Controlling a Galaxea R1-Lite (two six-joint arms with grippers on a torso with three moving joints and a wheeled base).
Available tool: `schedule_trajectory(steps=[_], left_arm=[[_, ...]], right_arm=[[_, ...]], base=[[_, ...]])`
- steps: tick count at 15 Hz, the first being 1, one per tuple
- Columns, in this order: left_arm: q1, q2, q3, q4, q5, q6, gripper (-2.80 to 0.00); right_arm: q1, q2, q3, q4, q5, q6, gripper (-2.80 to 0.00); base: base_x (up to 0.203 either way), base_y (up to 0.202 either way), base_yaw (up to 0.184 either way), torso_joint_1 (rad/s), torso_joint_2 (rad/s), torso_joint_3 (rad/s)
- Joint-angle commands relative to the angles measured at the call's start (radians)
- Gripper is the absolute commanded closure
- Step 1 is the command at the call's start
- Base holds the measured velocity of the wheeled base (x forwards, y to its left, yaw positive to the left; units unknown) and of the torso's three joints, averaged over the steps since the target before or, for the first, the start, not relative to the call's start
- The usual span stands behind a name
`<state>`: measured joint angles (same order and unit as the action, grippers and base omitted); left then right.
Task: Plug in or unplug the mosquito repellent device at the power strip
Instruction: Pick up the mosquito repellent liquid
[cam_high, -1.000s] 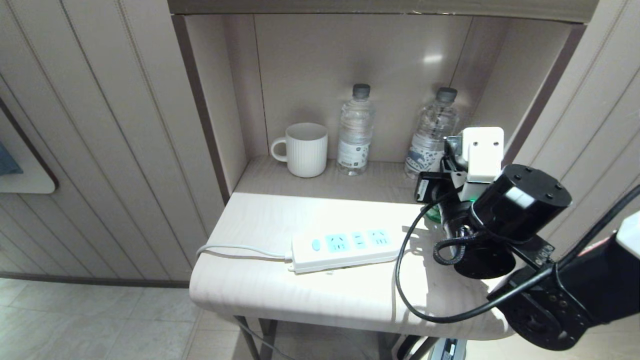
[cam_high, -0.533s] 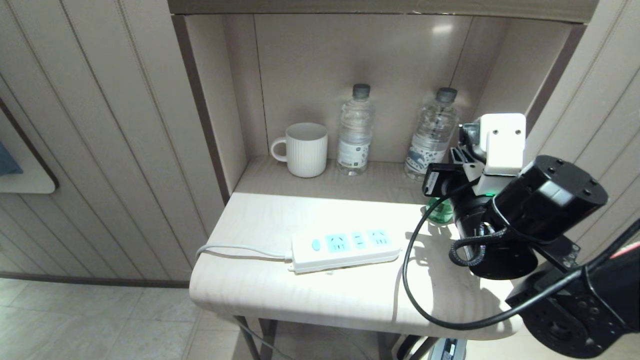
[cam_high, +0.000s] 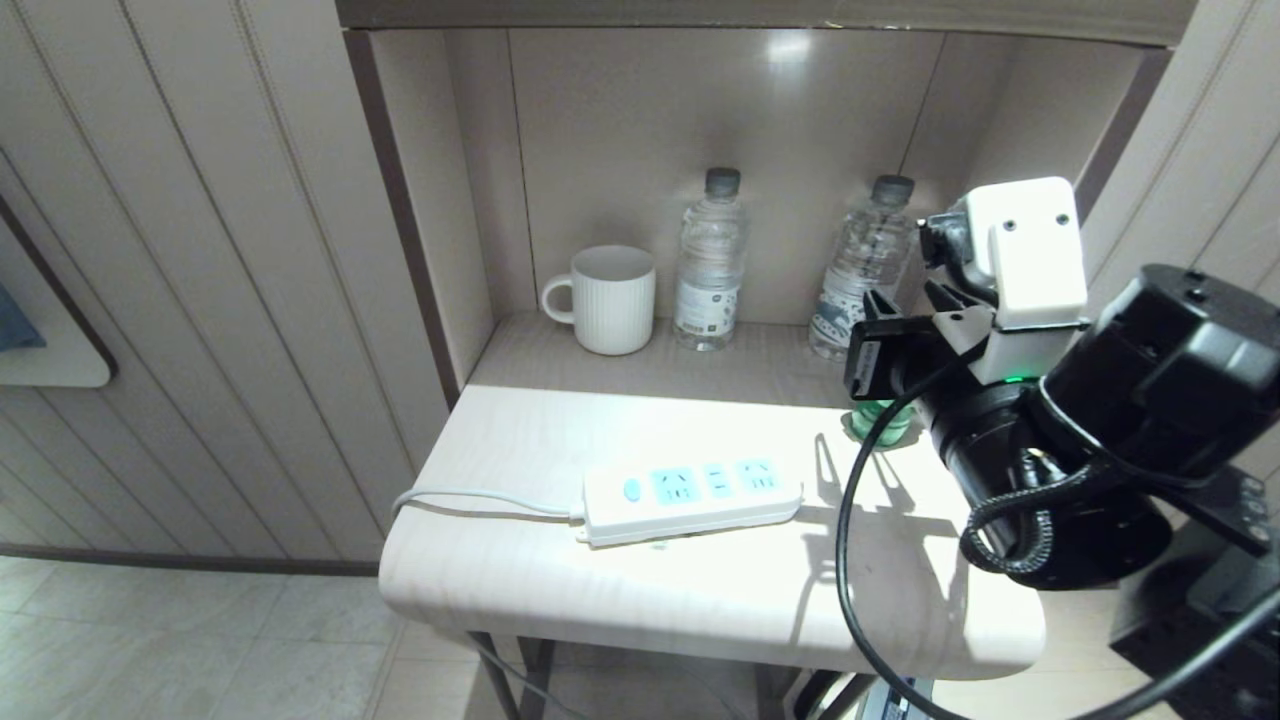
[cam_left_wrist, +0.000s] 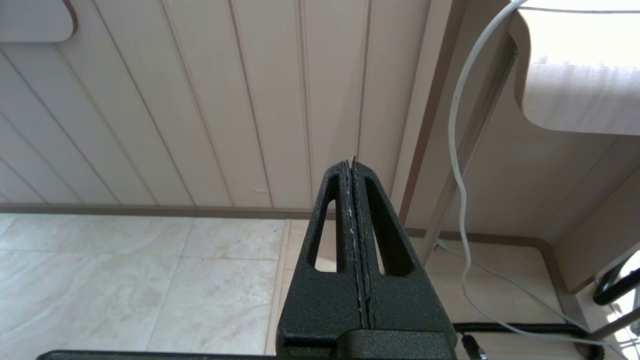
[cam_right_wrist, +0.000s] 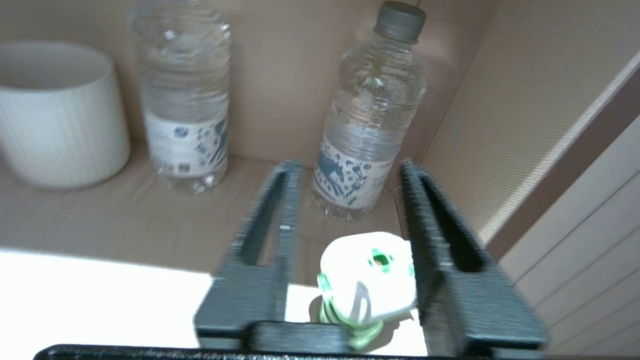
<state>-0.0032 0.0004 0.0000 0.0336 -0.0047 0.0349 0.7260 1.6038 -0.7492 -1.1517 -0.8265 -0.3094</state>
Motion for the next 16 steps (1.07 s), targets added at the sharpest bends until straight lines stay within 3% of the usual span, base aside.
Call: schedule_trajectory(steps=[1,6,8,11,13,14,15,16], left_arm=[[0.0,0.0,0.0,0.0,0.0,0.0,0.0],[0.0,0.0,0.0,0.0,0.0,0.0,0.0],[0.0,0.0,0.0,0.0,0.0,0.0,0.0],[0.0,0.0,0.0,0.0,0.0,0.0,0.0],[0.0,0.0,0.0,0.0,0.0,0.0,0.0],[0.0,0.0,0.0,0.0,0.0,0.0,0.0],[0.0,0.0,0.0,0.0,0.0,0.0,0.0],[0.0,0.0,0.0,0.0,0.0,0.0,0.0]], right_arm=[[0.019,-0.08,-0.015,0.087,-0.005,0.0,-2.8],[0.023,-0.196,-0.083,0.429,-0.002,0.039,-2.8],[0.024,-0.242,-0.163,0.626,0.013,0.116,-2.8],[0.029,-0.302,-0.337,1.05,0.101,0.303,-2.8],[0.024,-0.31,-0.524,1.468,0.209,0.477,-2.8],[0.01,-0.306,-0.616,1.648,0.315,0.567,-2.8],[-0.034,-0.3,-0.683,1.779,0.486,0.637,-2.8],[-0.115,-0.291,-0.716,1.833,0.608,0.672,-2.8]], base=[[0.0,0.0,0.0,0.0,0.0,0.0],[0.0,0.0,0.0,0.0,0.0,0.0],[0.0,0.0,0.0,0.0,0.0,0.0],[0.0,0.0,0.0,0.0,0.0,0.0],[0.0,0.0,0.0,0.0,0.0,0.0],[0.0,0.0,0.0,0.0,0.0,0.0],[0.0,0.0,0.0,0.0,0.0,0.0],[0.0,0.0,0.0,0.0,0.0,0.0]])
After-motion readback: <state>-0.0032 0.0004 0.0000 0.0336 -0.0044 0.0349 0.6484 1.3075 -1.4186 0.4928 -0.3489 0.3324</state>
